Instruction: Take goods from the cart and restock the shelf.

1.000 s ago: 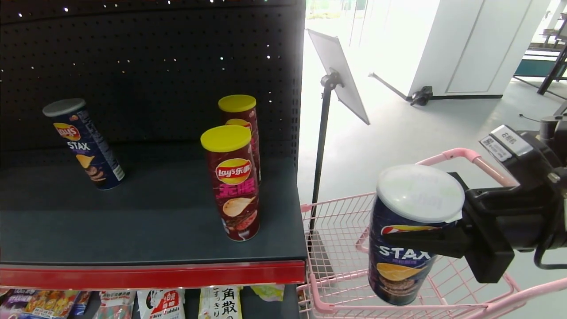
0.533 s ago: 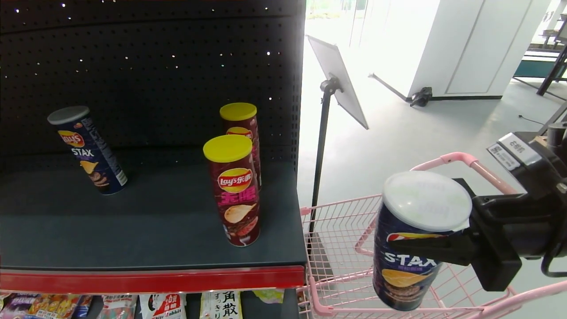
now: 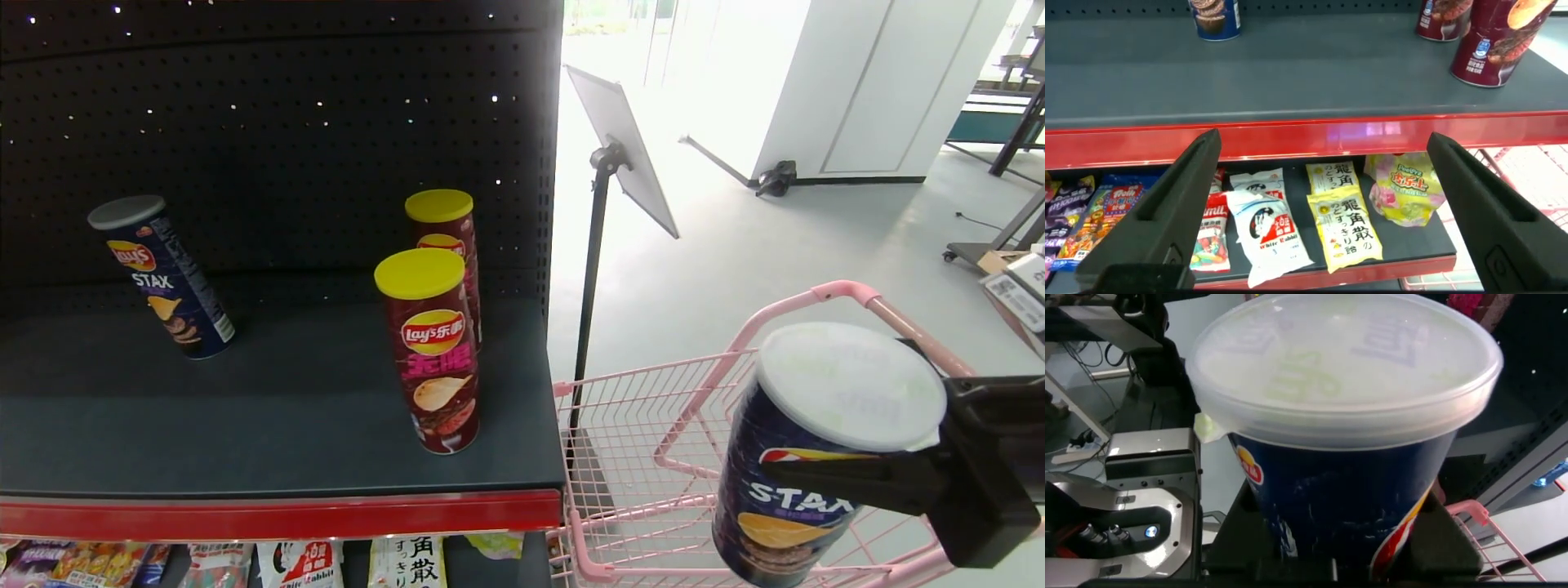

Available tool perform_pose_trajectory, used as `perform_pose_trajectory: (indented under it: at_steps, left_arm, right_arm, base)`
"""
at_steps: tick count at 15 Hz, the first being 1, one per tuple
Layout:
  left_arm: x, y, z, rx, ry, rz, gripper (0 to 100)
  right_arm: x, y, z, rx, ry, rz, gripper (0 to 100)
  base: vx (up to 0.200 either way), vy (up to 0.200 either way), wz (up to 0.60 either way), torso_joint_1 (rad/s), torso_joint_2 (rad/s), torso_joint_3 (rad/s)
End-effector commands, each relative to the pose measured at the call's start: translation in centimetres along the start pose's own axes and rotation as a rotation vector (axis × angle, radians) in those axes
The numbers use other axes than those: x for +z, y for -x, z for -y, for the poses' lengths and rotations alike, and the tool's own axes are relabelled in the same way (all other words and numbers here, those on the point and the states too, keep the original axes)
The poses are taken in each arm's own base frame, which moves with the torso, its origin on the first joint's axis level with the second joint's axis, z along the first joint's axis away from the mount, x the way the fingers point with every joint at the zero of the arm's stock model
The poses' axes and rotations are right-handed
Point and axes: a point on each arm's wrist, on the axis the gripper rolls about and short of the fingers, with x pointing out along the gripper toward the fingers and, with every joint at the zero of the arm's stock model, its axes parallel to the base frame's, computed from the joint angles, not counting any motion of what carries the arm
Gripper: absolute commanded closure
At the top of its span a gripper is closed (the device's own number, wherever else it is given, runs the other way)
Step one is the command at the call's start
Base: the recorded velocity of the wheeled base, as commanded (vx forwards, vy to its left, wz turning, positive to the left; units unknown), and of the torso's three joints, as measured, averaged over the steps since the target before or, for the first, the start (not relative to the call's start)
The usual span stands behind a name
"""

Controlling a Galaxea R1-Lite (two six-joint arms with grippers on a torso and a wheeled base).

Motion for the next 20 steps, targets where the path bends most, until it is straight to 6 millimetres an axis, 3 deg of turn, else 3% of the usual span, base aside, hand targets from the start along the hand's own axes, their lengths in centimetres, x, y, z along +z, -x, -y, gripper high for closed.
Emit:
perform_pose_trajectory:
  at_steps: [1, 4, 12, 20]
  left_arm:
    - [0.0, 0.0, 0.0, 0.0, 0.0, -0.001, 0]
    - [0.0, 0.0, 0.0, 0.0, 0.0, 0.001, 0]
    - [0.0, 0.0, 0.0, 0.0, 0.002, 0.001, 0]
    - [0.0, 0.0, 0.0, 0.0, 0.002, 0.001, 0]
  right_arm:
    - [0.0, 0.4, -0.6, -0.001, 0.009, 0.005, 100]
    - [-0.9, 0.4, -1.1, 0.01, -0.016, -0.012, 100]
    - [-0.3, 0.6, -1.2, -0.001, 0.004, 0.0, 100]
    - [0.1, 0.8, -1.6, -0.011, 0.027, 0.009, 100]
  base:
    - [0.0, 0.0, 0.0, 0.0, 0.0, 0.0]
    - [0.0, 0.0, 0.0, 0.0, 0.0, 0.0]
    - [0.0, 0.0, 0.0, 0.0, 0.0, 0.0]
    - [0.0, 0.2, 0.0, 0.003, 0.0, 0.004]
